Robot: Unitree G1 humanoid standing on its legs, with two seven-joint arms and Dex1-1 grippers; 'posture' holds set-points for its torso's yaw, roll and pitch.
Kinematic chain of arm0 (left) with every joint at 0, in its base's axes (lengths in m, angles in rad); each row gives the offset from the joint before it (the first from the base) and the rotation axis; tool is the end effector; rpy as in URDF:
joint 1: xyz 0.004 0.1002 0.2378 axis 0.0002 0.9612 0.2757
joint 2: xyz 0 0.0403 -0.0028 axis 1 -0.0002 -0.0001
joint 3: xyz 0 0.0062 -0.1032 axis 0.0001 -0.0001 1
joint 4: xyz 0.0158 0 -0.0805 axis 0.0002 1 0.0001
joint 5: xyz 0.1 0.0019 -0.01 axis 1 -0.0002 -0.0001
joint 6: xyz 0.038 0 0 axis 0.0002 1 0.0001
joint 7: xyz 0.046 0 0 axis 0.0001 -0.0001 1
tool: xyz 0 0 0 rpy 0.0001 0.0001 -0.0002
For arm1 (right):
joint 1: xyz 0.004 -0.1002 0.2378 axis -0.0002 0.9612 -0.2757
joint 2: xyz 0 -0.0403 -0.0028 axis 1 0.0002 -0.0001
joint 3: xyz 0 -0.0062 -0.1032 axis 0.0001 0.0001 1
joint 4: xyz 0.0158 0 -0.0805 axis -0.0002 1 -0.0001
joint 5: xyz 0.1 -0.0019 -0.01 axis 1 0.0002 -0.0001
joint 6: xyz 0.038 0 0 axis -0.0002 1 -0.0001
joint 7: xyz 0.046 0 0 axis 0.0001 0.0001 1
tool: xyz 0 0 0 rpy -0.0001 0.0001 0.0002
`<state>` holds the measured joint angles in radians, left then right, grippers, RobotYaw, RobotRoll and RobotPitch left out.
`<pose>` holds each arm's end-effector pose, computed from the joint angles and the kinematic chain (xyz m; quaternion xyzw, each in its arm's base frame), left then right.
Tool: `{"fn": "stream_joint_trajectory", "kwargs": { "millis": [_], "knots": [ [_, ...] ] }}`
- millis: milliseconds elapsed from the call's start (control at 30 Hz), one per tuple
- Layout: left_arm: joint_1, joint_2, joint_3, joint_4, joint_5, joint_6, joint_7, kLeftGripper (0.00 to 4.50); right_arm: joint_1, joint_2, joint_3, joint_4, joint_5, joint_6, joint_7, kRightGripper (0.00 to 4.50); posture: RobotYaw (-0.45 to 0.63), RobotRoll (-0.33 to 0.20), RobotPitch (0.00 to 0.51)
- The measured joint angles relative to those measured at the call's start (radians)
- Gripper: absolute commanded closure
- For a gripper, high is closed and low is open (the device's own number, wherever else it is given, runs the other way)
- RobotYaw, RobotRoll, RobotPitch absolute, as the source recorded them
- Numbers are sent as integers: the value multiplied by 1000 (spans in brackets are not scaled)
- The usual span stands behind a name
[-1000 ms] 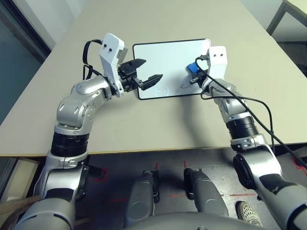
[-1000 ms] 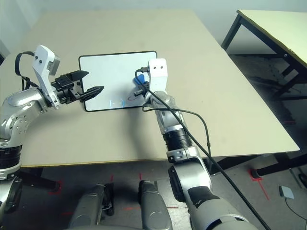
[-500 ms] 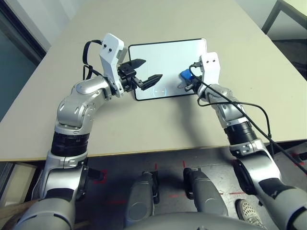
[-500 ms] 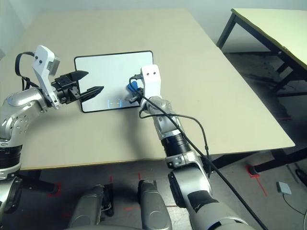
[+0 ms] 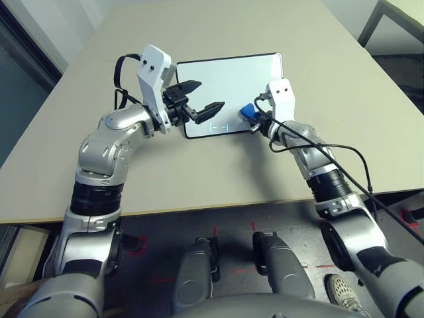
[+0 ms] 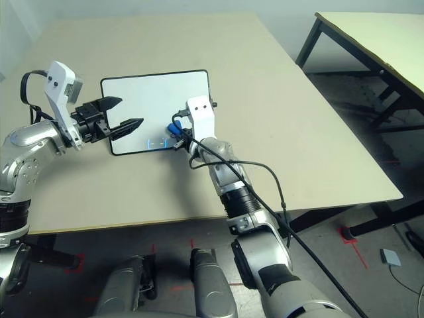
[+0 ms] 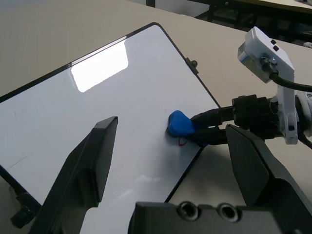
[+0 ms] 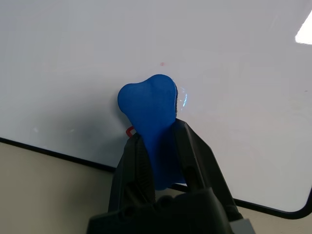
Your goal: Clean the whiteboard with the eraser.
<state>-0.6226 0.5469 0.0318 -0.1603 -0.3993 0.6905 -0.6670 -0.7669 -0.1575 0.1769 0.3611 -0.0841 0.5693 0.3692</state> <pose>0.2768 0.2017 0.2162 0.1029 -0.0065 -0.3764 0.9207 0.3240 -0.1107 0.1456 -0.1818 0.1179 0.2507 0.9435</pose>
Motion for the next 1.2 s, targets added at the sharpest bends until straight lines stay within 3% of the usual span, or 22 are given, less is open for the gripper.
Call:
{"fn": "stream_joint_trajectory", "kwargs": {
  "millis": [400,1200],
  "knots": [
    [-1,-7,0,-18,0,18,16,0,-19,-8,-45,40,1,-85,-93,3683,30,0,189],
    [-2,-14,0,-32,-2,31,28,0,-26,126,2,103,-3,-156,-53,3684,41,0,193]
  ]
}}
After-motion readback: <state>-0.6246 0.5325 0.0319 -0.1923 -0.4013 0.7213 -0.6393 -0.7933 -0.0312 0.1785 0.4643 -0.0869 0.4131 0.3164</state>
